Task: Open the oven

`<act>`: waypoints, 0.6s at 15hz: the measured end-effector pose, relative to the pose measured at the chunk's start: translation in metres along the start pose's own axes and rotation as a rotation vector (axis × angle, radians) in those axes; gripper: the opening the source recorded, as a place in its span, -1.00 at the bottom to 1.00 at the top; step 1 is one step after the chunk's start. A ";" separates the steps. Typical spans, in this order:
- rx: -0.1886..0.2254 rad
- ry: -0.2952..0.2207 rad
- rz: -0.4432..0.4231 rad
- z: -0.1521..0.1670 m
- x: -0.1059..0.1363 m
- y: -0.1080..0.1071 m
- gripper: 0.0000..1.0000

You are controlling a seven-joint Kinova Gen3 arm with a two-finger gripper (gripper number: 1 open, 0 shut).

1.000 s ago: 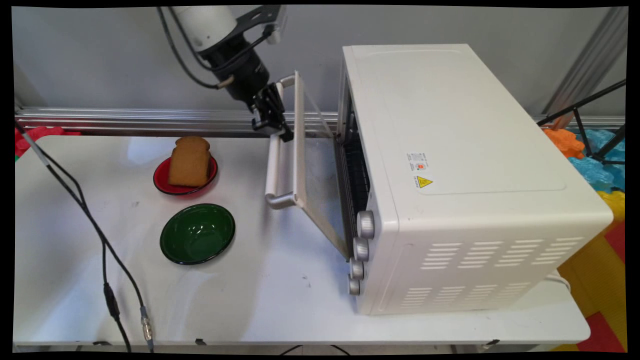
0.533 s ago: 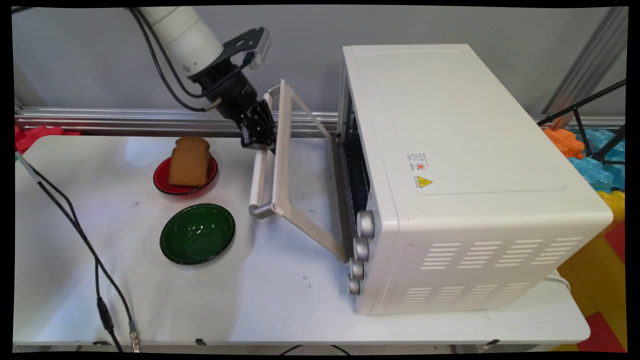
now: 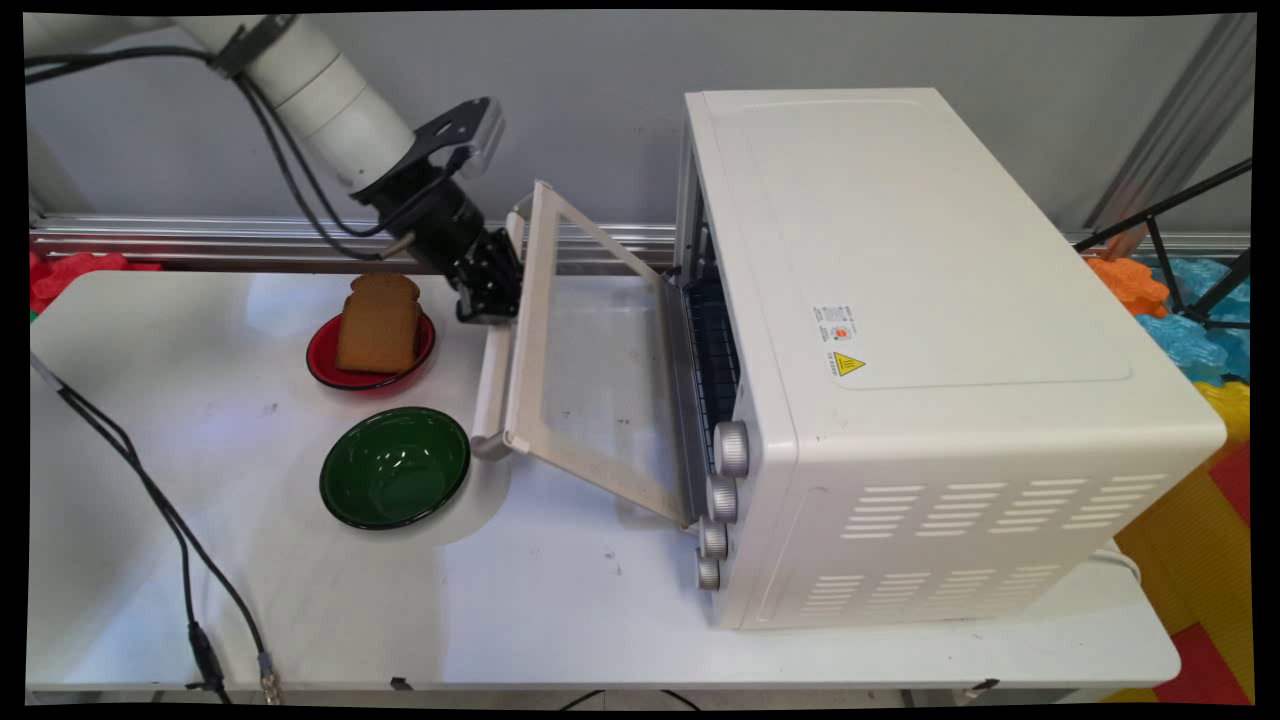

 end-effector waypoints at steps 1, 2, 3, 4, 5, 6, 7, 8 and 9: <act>-0.003 0.002 -0.004 0.001 -0.007 0.001 -1.00; -0.005 0.003 -0.007 0.001 -0.013 0.002 -1.00; -0.007 0.004 -0.010 0.002 -0.020 0.003 -1.00; -0.010 0.005 -0.013 0.002 -0.026 0.004 -1.00; -0.011 0.004 -0.015 0.003 -0.032 0.005 -1.00; -0.014 0.003 -0.017 0.002 -0.038 0.006 -1.00; -0.015 0.003 -0.019 0.002 -0.044 0.007 -1.00; -0.016 0.002 -0.020 0.001 -0.048 0.008 -1.00; -0.016 0.002 -0.023 0.000 -0.053 0.009 -1.00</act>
